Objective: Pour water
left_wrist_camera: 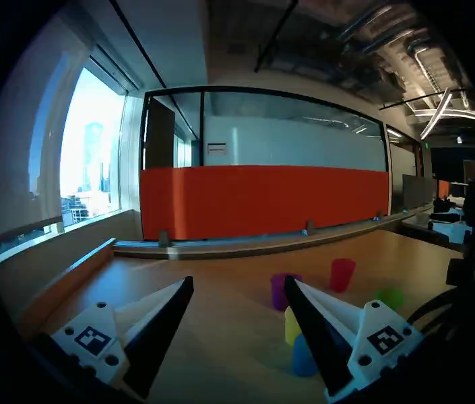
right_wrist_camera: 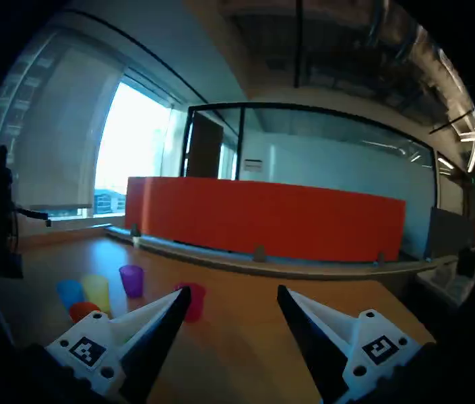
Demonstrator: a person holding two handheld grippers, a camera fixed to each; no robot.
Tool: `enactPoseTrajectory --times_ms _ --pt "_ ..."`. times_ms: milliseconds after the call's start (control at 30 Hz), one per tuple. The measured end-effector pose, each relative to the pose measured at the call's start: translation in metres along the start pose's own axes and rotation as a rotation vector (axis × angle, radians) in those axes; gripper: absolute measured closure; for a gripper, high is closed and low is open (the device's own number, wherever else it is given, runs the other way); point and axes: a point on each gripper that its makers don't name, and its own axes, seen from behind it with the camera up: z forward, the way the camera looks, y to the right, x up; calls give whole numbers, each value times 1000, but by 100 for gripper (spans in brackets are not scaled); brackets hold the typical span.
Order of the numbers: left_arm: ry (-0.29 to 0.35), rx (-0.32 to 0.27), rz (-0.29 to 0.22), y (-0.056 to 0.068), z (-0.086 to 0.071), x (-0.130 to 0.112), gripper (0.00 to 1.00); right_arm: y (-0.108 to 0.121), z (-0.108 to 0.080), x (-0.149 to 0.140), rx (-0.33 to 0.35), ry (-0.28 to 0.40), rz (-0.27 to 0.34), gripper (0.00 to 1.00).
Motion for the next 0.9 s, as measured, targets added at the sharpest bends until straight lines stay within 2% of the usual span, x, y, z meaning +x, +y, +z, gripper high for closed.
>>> enactPoseTrajectory --times_ms 200,400,600,800,900 --pt "58 38 2 3 0 15 0 29 -8 4 -121 48 28 1" --pt "71 68 -36 7 4 15 0 54 -13 3 -200 68 81 1" --pt "80 108 -18 3 4 12 0 66 -16 -2 -219 63 120 1" --pt "88 172 4 -3 1 3 0 68 -15 -11 -209 37 145 1" --pt "96 172 12 2 2 -7 0 71 -14 -12 -215 26 158 1"
